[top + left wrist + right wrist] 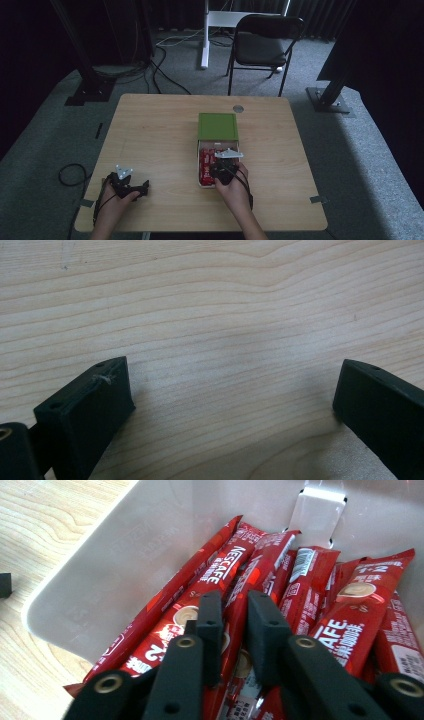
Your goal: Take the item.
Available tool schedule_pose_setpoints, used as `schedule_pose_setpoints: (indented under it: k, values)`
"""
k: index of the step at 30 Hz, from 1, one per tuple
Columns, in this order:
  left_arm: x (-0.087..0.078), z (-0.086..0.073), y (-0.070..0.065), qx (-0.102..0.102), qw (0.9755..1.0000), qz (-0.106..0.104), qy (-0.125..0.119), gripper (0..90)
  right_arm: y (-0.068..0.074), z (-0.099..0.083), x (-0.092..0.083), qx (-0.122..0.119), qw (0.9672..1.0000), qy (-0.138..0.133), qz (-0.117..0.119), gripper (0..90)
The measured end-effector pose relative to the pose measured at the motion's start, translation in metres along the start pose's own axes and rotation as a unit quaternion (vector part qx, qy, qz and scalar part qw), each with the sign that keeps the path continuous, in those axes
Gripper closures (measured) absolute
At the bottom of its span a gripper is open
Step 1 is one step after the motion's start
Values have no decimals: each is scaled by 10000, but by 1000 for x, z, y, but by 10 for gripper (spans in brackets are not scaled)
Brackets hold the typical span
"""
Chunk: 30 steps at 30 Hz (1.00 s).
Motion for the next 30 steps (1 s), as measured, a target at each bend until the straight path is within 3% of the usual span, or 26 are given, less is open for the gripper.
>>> schedule_pose_setpoints:
  k: [6, 15, 23, 30]
  values:
    - [0, 0, 0, 2, 10000, 0, 1, 31, -5, 2, -6, 172, 9996, -174, 172, 819]
    - [0, 0, 0, -4, 10000, 0, -4, 31, 1, 12, -21, -2, 9988, -373, 319, 826]
    - [0, 0, 0, -7, 10000, 0, -7, 31, 0, 14, -33, 25, 9980, -396, 488, 829]
    - [0, 0, 0, -15, 10000, 7, -3, 31, 0, 15, -48, -88, 9972, -472, 566, 830]
Point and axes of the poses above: each handheld gripper's, and its own axes: x roughly forward along the jaws, z roughly out of its top, y roughly to its left, the point moved 5 cm from there along x, roughly forward along the jaws, and after that the axes turned 2 degrees about y, right-handed, at the moved point
